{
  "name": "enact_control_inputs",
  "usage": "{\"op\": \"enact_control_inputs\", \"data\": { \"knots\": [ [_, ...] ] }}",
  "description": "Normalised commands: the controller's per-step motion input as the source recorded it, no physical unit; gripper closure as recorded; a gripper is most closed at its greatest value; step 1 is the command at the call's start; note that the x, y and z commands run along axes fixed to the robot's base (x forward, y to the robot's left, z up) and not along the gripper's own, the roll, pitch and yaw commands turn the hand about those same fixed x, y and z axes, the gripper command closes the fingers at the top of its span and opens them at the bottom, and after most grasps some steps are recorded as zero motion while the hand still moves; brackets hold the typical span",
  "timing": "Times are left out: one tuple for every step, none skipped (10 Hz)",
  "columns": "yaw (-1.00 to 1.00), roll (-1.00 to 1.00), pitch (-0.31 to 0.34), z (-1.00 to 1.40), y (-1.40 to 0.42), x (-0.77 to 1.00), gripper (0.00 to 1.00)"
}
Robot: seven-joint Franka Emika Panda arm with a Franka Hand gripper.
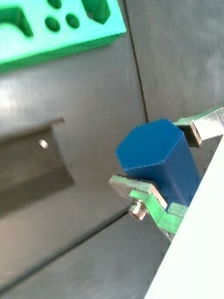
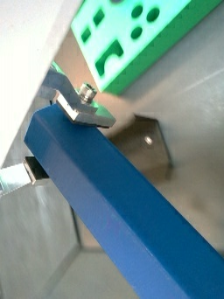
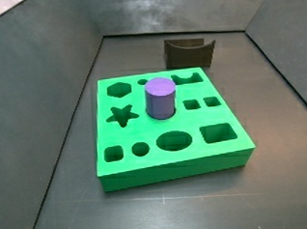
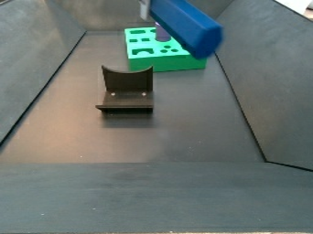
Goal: Pick up the hexagon object. Move up. Place the hexagon object on the fixture. Regrasp the hexagon object. Move to above the board. Insert the hexagon object.
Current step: Place the hexagon object on the fixture.
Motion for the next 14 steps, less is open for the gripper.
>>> {"op": "enact_control_inputs", "data": {
  "knots": [
    [-1.0, -0.13, 0.033, 0.1, -0.39, 1.0, 1.0],
    [-1.0, -0.13, 0.044, 0.08, -0.35, 1.0, 1.0],
    [-1.0, -0.15, 0.072, 0.07, -0.27, 1.0, 1.0],
    [-1.0, -0.17, 0.109, 0.06, -0.2, 1.0, 1.0],
    [-1.0, -0.19, 0.143, 0.05, -0.15, 1.0, 1.0],
    [-0.8, -0.16, 0.154, 0.04, -0.1, 1.0, 1.0],
    [-0.56, -0.13, 0.146, 0.03, -0.08, 1.0, 1.0],
    [-0.33, -0.1, 0.131, 0.02, -0.04, 0.96, 1.0],
    [0.04, -1.0, 0.141, -0.52, -0.18, 0.4, 1.0],
    [0.05, -1.0, 0.14, -0.51, -0.17, 0.34, 1.0],
    [0.04, -1.0, 0.133, -0.33, -0.06, 0.28, 1.0],
    [0.03, -1.0, 0.141, -0.14, -0.02, 0.16, 1.0],
    [0.02, -1.0, 0.158, -0.07, 0.01, 0.05, 1.0],
    [0.01, -1.0, 0.157, -0.04, 0.02, 0.01, 1.0]
  ]
}}
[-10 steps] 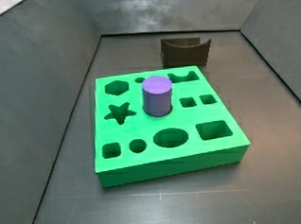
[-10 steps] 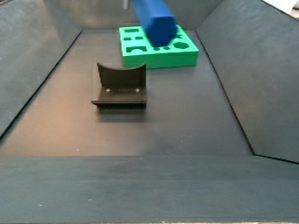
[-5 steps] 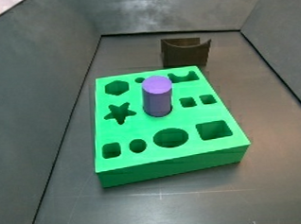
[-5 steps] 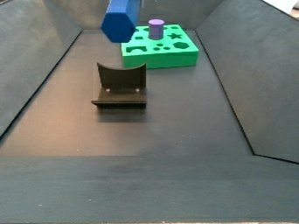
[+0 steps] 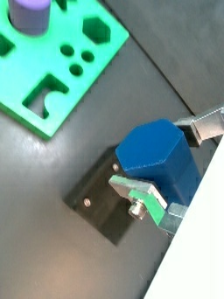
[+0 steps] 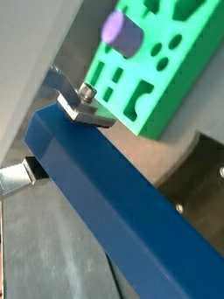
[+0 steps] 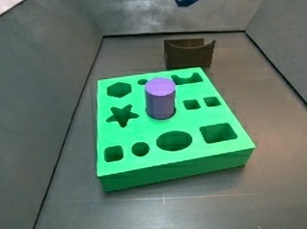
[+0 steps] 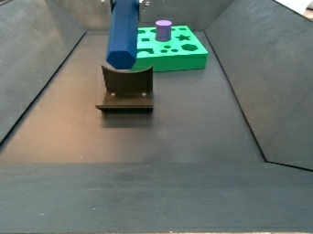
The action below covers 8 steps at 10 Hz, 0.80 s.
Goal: Pick up the hexagon object. Move up. Place the hexagon object on the fixture. Regrasp the hexagon object. Move to above the board. Insert the hexagon object.
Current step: Place the hexagon object on the fixture.
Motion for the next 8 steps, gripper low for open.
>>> {"op": "enact_control_inputs", "data": {
  "knots": [
    [-0.01, -1.0, 0.159, -0.04, 0.03, 0.04, 1.0],
    [-0.02, -1.0, 0.169, -0.03, 0.03, 0.06, 1.0],
    [-0.04, -1.0, 0.181, -0.02, 0.04, 0.08, 1.0],
    [-0.06, -1.0, 0.191, -0.02, 0.04, 0.08, 1.0],
    [-0.09, -1.0, 0.198, -0.02, 0.04, 0.08, 1.0],
    [-0.13, -1.0, 0.205, -0.02, 0.04, 0.08, 1.0],
    [-0.15, -1.0, 0.209, -0.02, 0.04, 0.08, 1.0],
    [-0.21, -1.0, 0.211, -0.02, 0.04, 0.08, 1.0]
  ]
}}
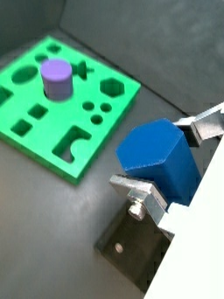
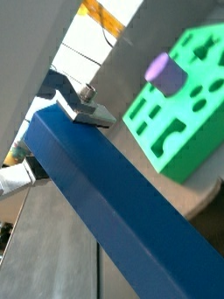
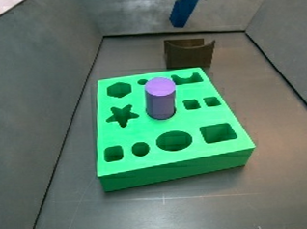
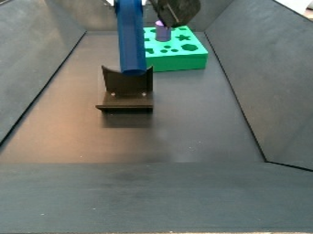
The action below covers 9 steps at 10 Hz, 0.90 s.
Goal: Pick up the hexagon object. Move up. Place the hexagon object on the fixture. Regrasp the hexagon object. Move to above the board. Insert the hexagon object.
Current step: Place the hexagon object on the fixture.
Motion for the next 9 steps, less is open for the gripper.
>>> {"op": "enact_control_inputs", "data": {
  "knots": [
    [-0.23, -0.75, 0.156, -0.02, 0.04, 0.09, 1.0],
    [-0.23, -0.63, 0.126, -0.02, 0.05, 0.09, 1.0],
    [-0.23, -0.39, 0.069, -0.02, 0.05, 0.09, 1.0],
    [-0.22, -0.25, 0.031, -0.01, 0.03, 0.08, 1.0],
    [-0.16, -0.15, -0.061, -1.0, 0.02, 0.09, 1.0],
    [-0.14, -0.13, -0.09, -1.0, 0.03, 0.08, 1.0],
    [-0.1, -0.12, -0.118, -1.0, 0.03, 0.1, 1.0],
    [-0.07, -0.09, -0.119, -1.0, 0.03, 0.1, 1.0],
    [-0.02, -0.08, -0.12, -1.0, 0.03, 0.11, 1.0]
  ]
}}
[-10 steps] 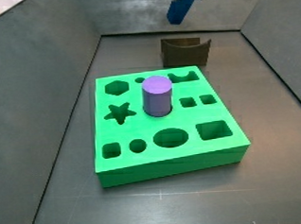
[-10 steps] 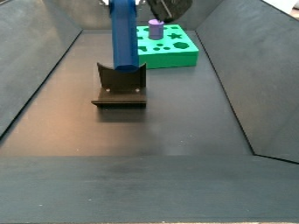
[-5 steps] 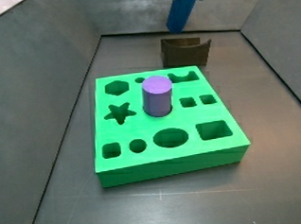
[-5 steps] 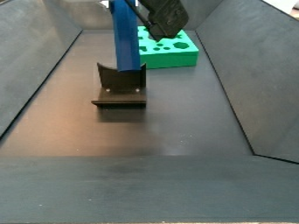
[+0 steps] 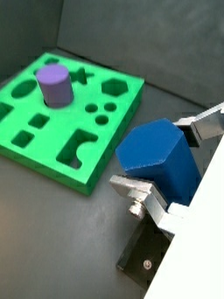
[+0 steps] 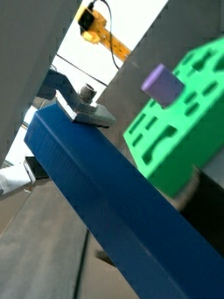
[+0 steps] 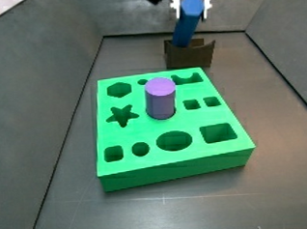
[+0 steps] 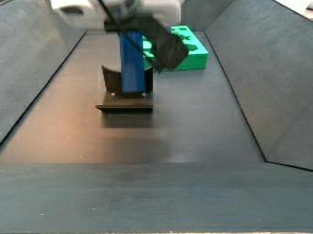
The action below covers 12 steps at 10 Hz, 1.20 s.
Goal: Pick up the hexagon object. Move up. Place the hexagon object on the fixture. Regrasp the hexagon object. Move to above the board. Insert the hexagon object.
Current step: Place the hexagon object on the fixture, then regrasp the hexagon object.
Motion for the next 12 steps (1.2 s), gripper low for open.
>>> {"op": "enact_control_inputs", "data": {
  "knots": [
    [-0.01, -0.07, -0.119, -1.0, 0.03, 0.11, 1.0],
    [0.02, -0.06, -0.1, -0.88, 0.02, 0.11, 1.0],
    [0.03, -0.05, -0.08, -0.71, 0.02, 0.1, 1.0],
    [0.04, -0.05, -0.065, -0.58, 0.02, 0.08, 1.0],
    [0.04, -0.06, -0.06, -0.46, 0.01, 0.07, 1.0],
    [0.03, -0.04, -0.045, -0.34, 0.05, 0.05, 1.0],
    [0.03, -0.04, -0.044, -0.33, 0.06, 0.05, 1.0],
    [0.03, -0.03, -0.042, -0.32, 0.07, 0.05, 1.0],
    [0.03, -0.03, -0.041, -0.32, 0.07, 0.05, 1.0],
    [0.02, -0.03, -0.04, -0.32, 0.07, 0.05, 1.0],
    [0.0, 0.0, 0.0, 0.0, 0.0, 0.0, 0.0],
    [0.05, 0.01, 0.079, 1.0, 0.0, 0.0, 0.0]
  ]
}}
